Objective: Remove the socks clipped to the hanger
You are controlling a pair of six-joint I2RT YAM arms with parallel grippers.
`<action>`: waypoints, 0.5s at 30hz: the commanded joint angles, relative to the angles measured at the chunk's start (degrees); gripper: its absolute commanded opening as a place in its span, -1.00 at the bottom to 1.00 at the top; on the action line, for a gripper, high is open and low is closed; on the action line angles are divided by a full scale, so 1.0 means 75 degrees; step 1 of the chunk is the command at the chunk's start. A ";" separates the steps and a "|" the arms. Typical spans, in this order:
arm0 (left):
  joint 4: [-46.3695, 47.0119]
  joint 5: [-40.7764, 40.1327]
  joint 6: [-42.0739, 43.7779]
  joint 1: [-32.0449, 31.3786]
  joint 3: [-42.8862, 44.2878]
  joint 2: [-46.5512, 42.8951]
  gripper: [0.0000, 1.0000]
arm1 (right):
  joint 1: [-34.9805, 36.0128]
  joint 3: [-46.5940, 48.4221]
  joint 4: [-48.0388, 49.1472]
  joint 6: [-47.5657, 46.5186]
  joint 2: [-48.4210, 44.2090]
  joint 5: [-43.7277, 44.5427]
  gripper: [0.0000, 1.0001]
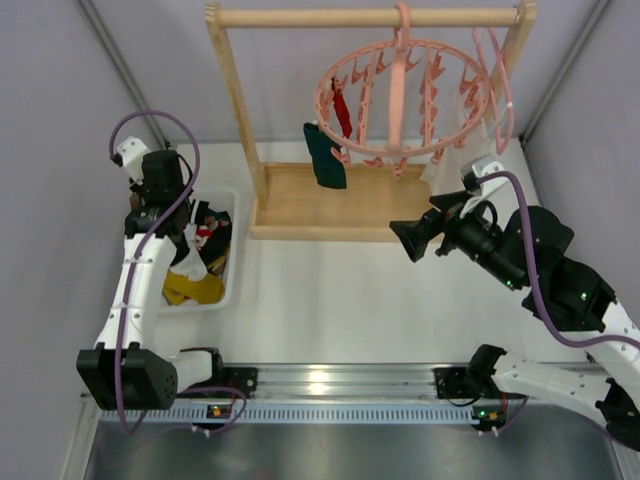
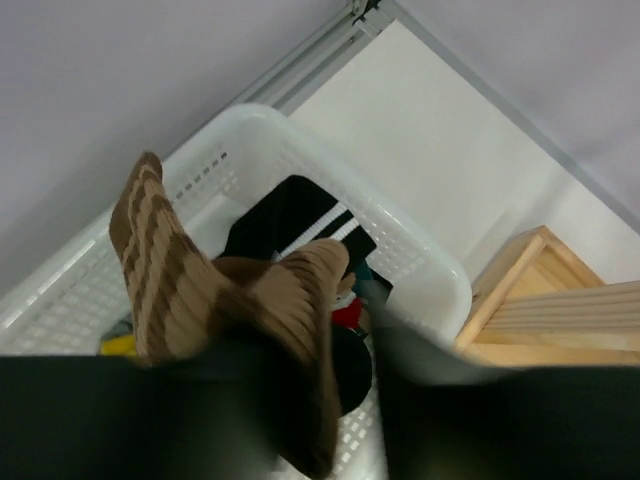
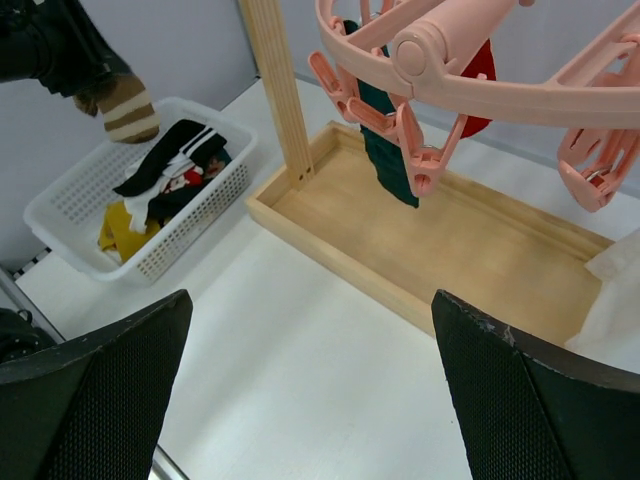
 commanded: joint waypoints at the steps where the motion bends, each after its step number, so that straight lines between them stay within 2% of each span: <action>1: -0.0147 0.0340 -0.0374 0.0078 -0.0232 -0.0143 0.26 | -0.0080 0.0009 -0.0073 0.0025 0.0013 0.0241 0.99; 3: -0.0136 0.0410 -0.0386 0.0078 -0.0291 -0.0236 0.61 | -0.0080 0.0009 -0.0155 0.0048 0.0096 0.0277 0.99; 4: -0.0136 0.0468 -0.0374 0.0078 -0.0303 -0.0283 0.96 | -0.0080 -0.0003 -0.0179 0.0048 0.0119 0.0288 0.99; 8: -0.0124 0.0959 -0.0280 0.0078 -0.0350 -0.0797 0.97 | -0.0068 -0.0248 -0.0085 0.0153 0.0003 0.0592 0.99; 11: 0.0190 0.2468 -0.0257 0.0078 -0.0536 -0.1208 0.97 | -0.0080 -0.0459 0.0079 0.0201 -0.0231 0.0617 0.99; 12: 0.0529 0.3575 -0.0141 -0.0003 -0.0677 -0.1256 0.97 | -0.0080 -0.0529 0.0125 0.0212 -0.0290 0.0617 0.99; 13: 0.0984 0.3876 0.0011 -0.0062 -0.0783 -0.1280 0.97 | -0.0080 -0.0646 0.0195 0.0247 -0.0349 0.0640 0.99; 15: 0.1001 0.3728 0.0082 -0.0635 -0.0749 -0.1093 0.97 | -0.0091 -0.0752 0.0231 0.0283 -0.0478 0.0652 0.99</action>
